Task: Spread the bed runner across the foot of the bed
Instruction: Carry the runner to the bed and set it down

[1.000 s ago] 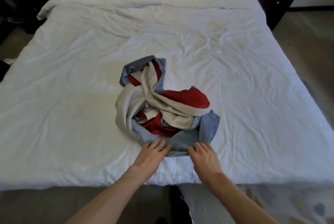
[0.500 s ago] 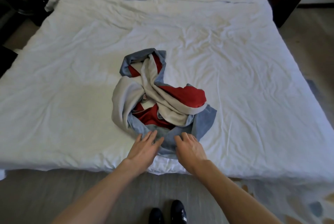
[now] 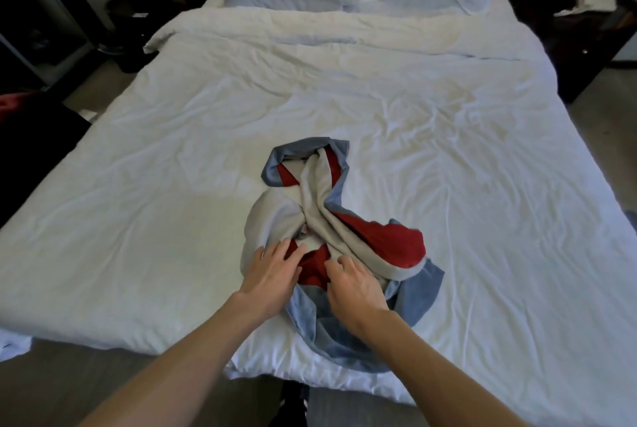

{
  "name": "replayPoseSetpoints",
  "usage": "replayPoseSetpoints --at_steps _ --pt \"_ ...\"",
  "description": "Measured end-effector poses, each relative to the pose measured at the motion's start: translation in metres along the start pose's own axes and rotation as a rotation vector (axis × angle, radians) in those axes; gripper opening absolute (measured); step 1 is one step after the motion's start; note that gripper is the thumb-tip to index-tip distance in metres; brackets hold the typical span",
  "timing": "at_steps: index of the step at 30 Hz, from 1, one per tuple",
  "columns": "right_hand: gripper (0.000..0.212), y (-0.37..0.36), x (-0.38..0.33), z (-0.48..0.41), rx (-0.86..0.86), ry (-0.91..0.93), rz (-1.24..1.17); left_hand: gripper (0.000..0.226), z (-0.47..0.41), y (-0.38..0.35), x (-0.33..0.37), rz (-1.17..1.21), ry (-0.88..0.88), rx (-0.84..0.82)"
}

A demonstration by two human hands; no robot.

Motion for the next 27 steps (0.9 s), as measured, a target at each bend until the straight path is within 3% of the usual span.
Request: replayPoseSetpoints --at_steps 8,16,27 --pt "0.024 0.0 0.023 -0.094 -0.001 -0.1 0.175 0.051 -0.073 -0.019 -0.028 0.072 -0.036 -0.077" --pt "0.022 -0.02 0.07 -0.161 -0.178 -0.367 0.23 0.048 -0.12 -0.042 -0.031 0.056 -0.215 -0.136" --pt "0.012 -0.007 0.089 -0.133 -0.117 -0.269 0.141 0.065 -0.173 -0.048 -0.004 0.023 -0.209 -0.282"
Point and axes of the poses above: each hand's wrist, its own z-axis away from the middle knuckle, its own y-axis out of the back of the hand, x = y × z, the point moved 3 cm from there along -z, towards the middle knuckle, and after that the axes turned 3 degrees about z, right-handed, at the moved point
